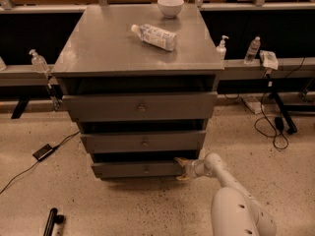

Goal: Open bottom drawer

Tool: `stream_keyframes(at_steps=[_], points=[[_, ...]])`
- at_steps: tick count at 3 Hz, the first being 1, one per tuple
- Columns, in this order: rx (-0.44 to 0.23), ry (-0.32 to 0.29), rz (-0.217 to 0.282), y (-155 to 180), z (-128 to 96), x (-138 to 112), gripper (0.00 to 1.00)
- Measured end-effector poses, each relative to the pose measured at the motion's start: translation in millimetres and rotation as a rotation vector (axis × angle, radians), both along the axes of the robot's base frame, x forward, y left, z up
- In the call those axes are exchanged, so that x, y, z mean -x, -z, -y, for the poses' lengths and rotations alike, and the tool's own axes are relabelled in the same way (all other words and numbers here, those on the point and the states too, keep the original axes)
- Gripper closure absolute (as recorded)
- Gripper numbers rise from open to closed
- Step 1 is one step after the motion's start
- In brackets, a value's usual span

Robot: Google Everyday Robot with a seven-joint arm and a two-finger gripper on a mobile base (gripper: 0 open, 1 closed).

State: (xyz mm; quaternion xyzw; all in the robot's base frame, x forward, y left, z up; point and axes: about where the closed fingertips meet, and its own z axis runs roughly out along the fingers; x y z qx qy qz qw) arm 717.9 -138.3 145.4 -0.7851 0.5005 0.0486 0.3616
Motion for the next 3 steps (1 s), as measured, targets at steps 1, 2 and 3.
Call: stream_keyframes(at_steps=[1, 2, 3], points=[[0.000, 0.000, 0.000, -5.0, 0.0, 0.0, 0.54], [0.000, -0.001, -0.001, -6.3, -0.1, 0.2, 0.57], [0.000, -0.001, -0.001, -6.5, -0.1, 0.2, 0.57]])
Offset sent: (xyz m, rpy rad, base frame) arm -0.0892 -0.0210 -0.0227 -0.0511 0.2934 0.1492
